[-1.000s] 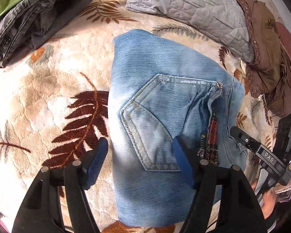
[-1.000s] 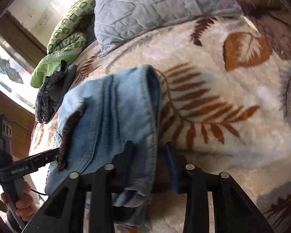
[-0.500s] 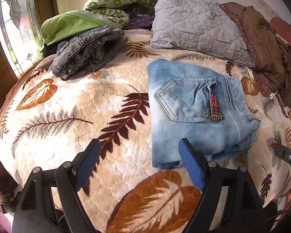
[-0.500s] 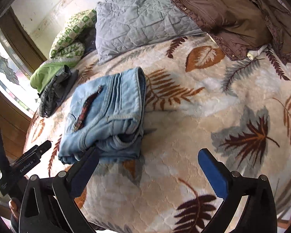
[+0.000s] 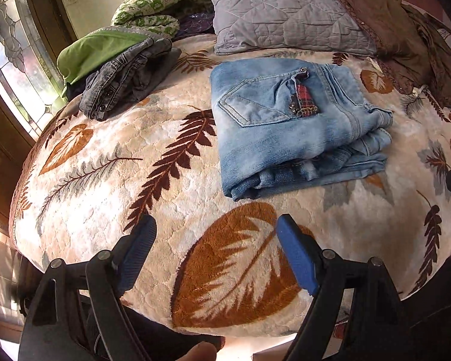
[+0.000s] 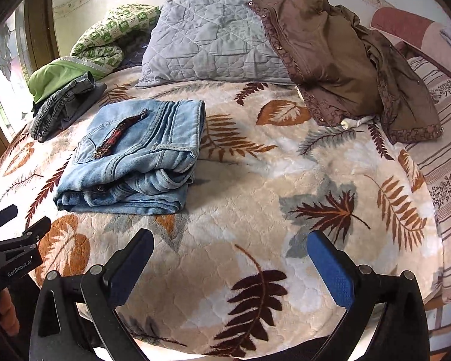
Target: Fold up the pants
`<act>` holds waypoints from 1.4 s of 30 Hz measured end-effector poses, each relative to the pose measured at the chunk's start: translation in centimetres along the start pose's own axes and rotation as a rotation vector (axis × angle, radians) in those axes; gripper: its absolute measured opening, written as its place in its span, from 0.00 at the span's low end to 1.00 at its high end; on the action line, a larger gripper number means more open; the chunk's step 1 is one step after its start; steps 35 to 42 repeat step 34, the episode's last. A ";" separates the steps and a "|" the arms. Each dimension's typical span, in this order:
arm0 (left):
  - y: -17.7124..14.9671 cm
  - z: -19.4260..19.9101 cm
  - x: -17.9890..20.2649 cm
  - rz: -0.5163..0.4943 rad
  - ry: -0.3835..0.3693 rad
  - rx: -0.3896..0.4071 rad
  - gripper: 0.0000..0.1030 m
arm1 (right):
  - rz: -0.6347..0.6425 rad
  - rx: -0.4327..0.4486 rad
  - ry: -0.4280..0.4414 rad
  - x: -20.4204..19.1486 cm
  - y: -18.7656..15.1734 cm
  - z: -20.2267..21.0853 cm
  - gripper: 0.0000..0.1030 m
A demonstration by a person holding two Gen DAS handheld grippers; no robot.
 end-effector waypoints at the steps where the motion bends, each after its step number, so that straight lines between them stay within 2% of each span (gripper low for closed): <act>1: 0.0 0.2 0.2 0.001 -0.010 0.003 0.80 | 0.006 0.005 -0.004 0.0 0.0 0.2 0.99; 12: 0.0 1.0 2.1 -0.002 -0.125 -0.022 0.80 | -0.026 0.004 -0.009 1.3 -0.9 1.3 0.99; 26: -0.1 1.5 4.0 -0.031 -0.185 -0.034 0.80 | -0.044 -0.005 -0.020 2.2 -1.3 1.4 0.99; 34: 0.5 2.4 4.8 -0.024 -0.233 -0.009 0.81 | -0.048 -0.015 -0.029 2.5 -1.6 1.2 0.99; 42: 0.5 2.4 4.8 -0.024 -0.233 -0.009 0.81 | -0.048 -0.015 -0.029 2.5 -1.6 1.2 0.99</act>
Point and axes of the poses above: each gripper's, at about its wrist camera, not at the fingertips, and z roughly against the way its jaws point, x to its right, y to its top, the point moved 1 cm from there along -z, roughly the way its jaws point, and after that the axes turned 10 degrees about x, right-handed, at the moved point
